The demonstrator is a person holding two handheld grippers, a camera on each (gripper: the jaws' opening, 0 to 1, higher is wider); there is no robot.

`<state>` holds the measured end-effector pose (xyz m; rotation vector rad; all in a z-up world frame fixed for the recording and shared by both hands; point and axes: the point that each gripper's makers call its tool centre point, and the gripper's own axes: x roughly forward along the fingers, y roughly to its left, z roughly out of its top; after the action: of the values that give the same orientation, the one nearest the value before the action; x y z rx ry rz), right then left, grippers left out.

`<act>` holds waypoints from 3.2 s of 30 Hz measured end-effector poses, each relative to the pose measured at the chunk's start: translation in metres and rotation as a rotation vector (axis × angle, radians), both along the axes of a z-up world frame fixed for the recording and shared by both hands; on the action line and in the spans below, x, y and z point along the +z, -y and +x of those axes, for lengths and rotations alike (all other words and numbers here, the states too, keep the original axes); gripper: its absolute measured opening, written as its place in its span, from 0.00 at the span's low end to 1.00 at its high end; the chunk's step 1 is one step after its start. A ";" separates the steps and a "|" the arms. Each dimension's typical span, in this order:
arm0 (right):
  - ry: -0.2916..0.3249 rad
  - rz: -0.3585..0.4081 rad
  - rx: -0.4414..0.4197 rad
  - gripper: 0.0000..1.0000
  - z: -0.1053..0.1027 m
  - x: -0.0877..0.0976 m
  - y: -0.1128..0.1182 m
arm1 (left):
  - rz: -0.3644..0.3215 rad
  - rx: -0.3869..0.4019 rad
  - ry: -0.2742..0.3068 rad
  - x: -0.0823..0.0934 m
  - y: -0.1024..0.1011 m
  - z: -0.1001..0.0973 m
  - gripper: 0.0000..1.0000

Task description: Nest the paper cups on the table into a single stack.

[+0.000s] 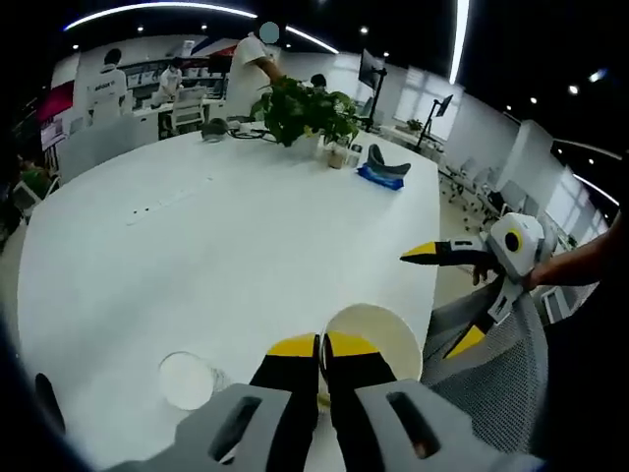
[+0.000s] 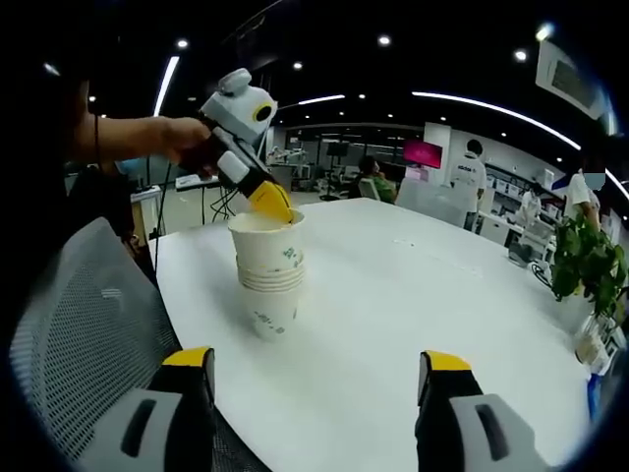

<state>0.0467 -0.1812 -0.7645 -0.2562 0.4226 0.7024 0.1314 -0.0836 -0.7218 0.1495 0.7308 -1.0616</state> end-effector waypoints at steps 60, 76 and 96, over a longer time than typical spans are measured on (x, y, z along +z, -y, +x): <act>0.003 0.002 -0.010 0.85 0.001 0.001 0.002 | 0.273 0.141 0.202 -0.065 -0.077 0.080 0.44; 0.001 0.006 -0.010 0.85 0.001 0.001 0.002 | 0.258 0.147 0.151 -0.074 -0.075 0.077 0.38; 0.008 0.007 -0.003 0.86 0.001 0.006 0.000 | 0.168 0.159 0.200 -0.019 -0.083 0.075 0.38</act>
<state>0.0476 -0.1814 -0.7586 -0.2521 0.4126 0.6992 0.2062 -0.0006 -0.7409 0.3318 0.6394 -0.8203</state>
